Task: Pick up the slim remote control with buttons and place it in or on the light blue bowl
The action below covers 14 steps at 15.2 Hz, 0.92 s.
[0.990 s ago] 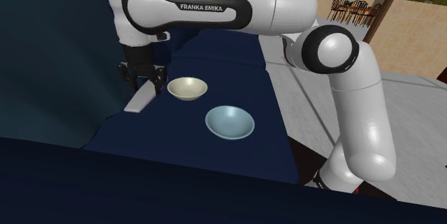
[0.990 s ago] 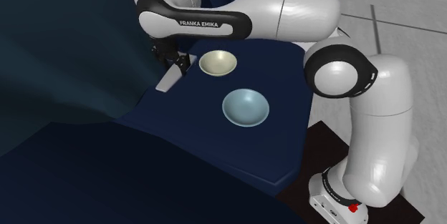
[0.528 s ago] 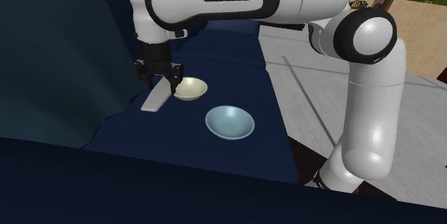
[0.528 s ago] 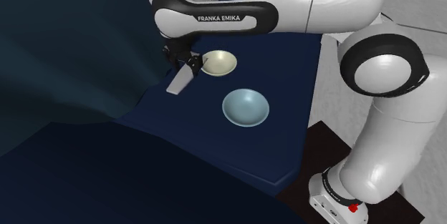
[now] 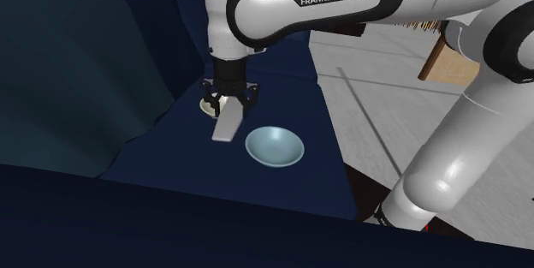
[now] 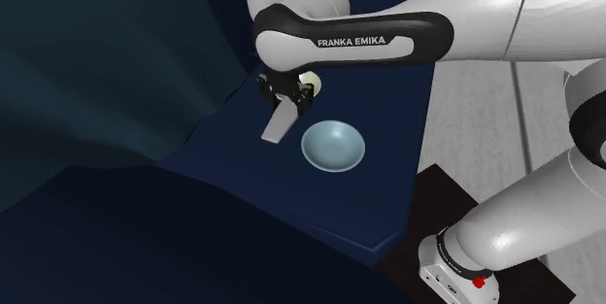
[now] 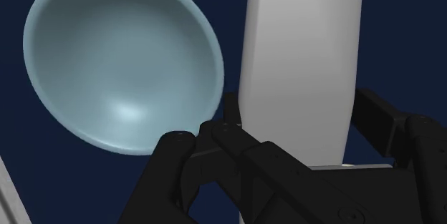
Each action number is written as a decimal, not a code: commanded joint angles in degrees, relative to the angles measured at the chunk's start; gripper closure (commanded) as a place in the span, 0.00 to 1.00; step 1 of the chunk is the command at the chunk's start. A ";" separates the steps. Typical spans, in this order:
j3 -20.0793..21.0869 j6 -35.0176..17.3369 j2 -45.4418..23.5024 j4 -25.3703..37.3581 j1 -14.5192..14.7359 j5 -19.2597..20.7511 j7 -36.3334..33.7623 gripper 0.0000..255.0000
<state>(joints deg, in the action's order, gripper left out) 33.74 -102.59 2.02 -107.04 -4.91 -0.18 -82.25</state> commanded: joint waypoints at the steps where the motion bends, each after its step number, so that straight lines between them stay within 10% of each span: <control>1: -1.21 -0.59 6.00 -5.61 -0.84 -3.22 3.10 1.00; 9: -7.88 0.76 25.81 -22.96 0.85 -10.46 12.22 1.00; 14: -7.27 -3.16 25.35 -26.43 1.07 -10.76 12.16 1.00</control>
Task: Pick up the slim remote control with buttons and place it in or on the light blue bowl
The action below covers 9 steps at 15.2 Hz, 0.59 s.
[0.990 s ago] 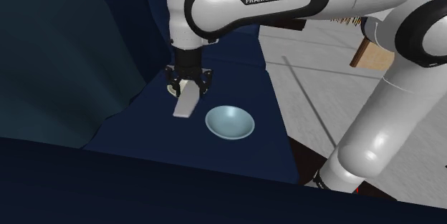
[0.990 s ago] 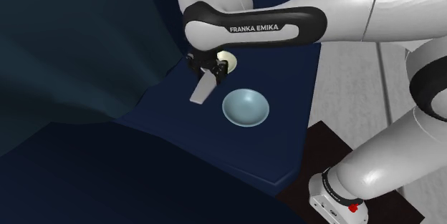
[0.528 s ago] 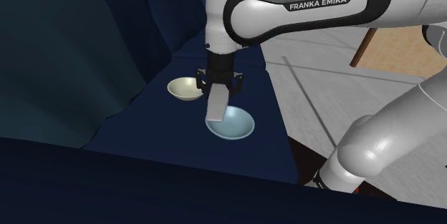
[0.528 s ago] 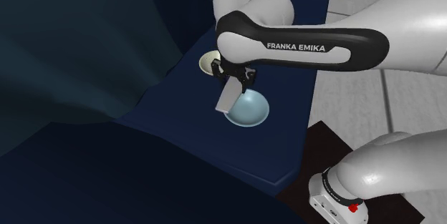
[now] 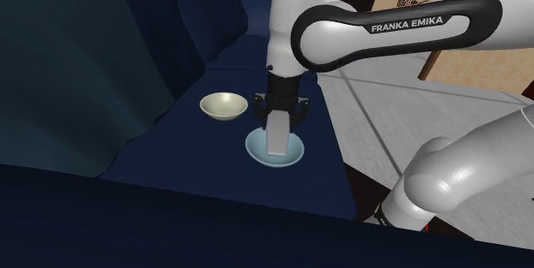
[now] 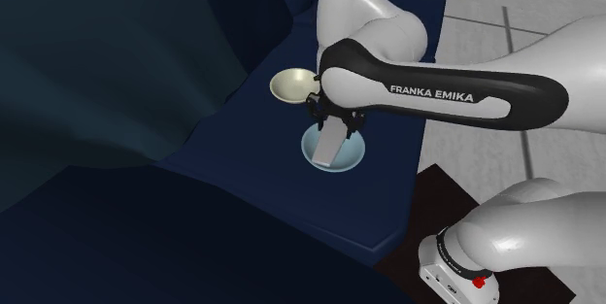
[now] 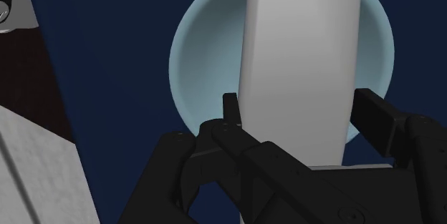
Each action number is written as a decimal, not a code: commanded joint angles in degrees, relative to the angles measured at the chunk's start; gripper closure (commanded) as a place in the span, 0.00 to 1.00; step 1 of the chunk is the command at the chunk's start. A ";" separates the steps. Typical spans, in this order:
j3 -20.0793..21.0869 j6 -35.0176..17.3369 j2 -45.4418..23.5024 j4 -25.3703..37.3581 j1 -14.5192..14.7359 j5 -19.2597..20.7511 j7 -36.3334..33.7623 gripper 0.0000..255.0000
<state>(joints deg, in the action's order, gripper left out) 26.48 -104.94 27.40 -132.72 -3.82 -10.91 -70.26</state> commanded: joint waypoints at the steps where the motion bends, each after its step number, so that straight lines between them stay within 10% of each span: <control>1: 0.13 -1.60 -0.16 -1.41 0.00 -0.08 0.16 1.00; 9: 1.34 -7.87 -1.69 -6.19 0.10 -0.44 -0.07 1.00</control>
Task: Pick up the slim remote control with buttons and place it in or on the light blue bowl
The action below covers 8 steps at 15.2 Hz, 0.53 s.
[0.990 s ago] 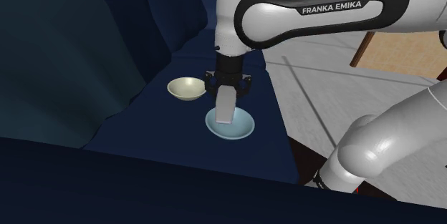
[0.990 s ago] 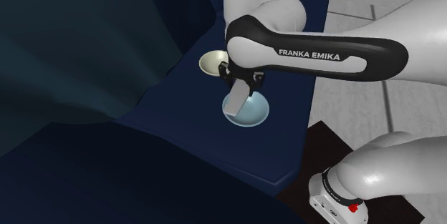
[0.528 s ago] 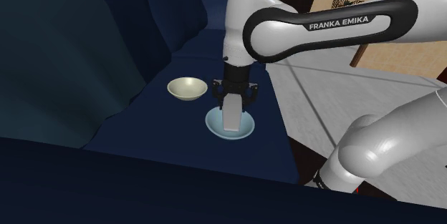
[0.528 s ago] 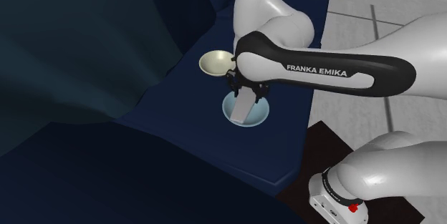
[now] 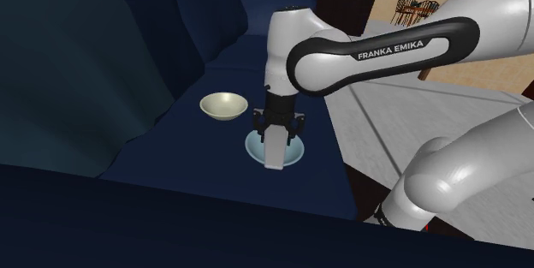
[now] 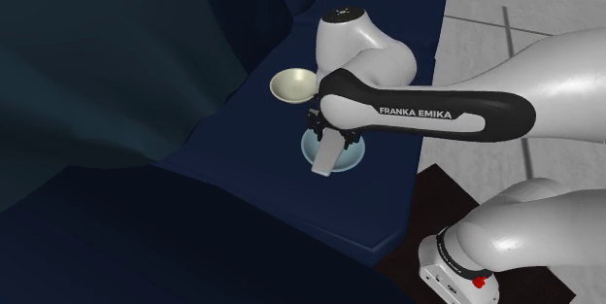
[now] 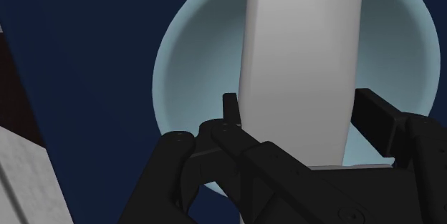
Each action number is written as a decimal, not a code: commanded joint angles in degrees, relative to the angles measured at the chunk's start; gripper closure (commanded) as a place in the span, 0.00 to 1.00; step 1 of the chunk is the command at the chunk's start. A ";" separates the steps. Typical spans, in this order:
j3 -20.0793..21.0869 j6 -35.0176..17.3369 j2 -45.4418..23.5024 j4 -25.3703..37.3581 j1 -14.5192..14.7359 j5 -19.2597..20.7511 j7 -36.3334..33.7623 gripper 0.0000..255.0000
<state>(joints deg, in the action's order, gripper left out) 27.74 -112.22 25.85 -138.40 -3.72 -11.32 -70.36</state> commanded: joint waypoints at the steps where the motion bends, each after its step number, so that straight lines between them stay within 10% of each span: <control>1: 0.08 -0.60 -0.15 -0.51 0.00 -0.03 0.02 1.00; 7: 0.08 -0.60 -0.16 -0.50 0.00 -0.03 0.02 1.00; 8: 0.10 -0.56 -0.14 -0.48 0.01 -0.04 -0.01 0.00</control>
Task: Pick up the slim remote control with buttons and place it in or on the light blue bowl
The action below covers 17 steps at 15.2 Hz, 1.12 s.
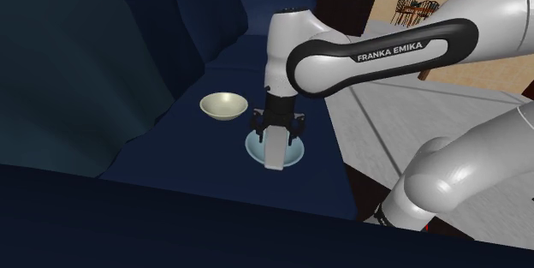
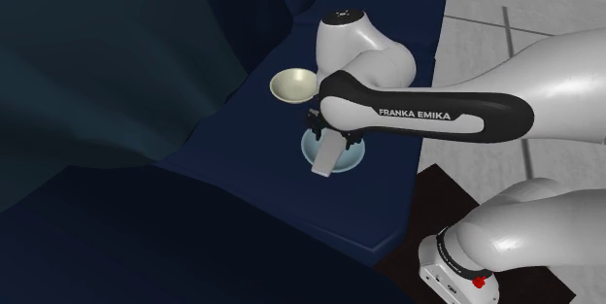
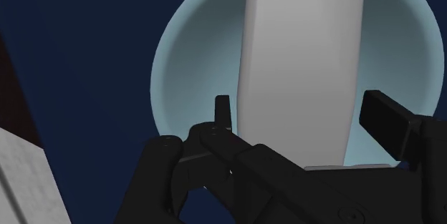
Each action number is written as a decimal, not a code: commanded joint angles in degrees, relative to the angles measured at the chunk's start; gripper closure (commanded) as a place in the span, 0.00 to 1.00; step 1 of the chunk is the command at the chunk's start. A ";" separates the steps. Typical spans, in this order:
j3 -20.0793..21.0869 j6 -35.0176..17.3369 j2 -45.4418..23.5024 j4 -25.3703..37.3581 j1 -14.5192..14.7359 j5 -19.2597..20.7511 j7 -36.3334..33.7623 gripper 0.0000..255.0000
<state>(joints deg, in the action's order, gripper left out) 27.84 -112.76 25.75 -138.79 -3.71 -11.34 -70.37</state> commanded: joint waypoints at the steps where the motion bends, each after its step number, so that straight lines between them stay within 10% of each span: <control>1: 0.04 -0.07 -0.15 -0.04 -0.02 0.01 -0.03 0.00; 17: -1.26 7.52 1.28 6.17 -0.21 0.52 0.07 0.00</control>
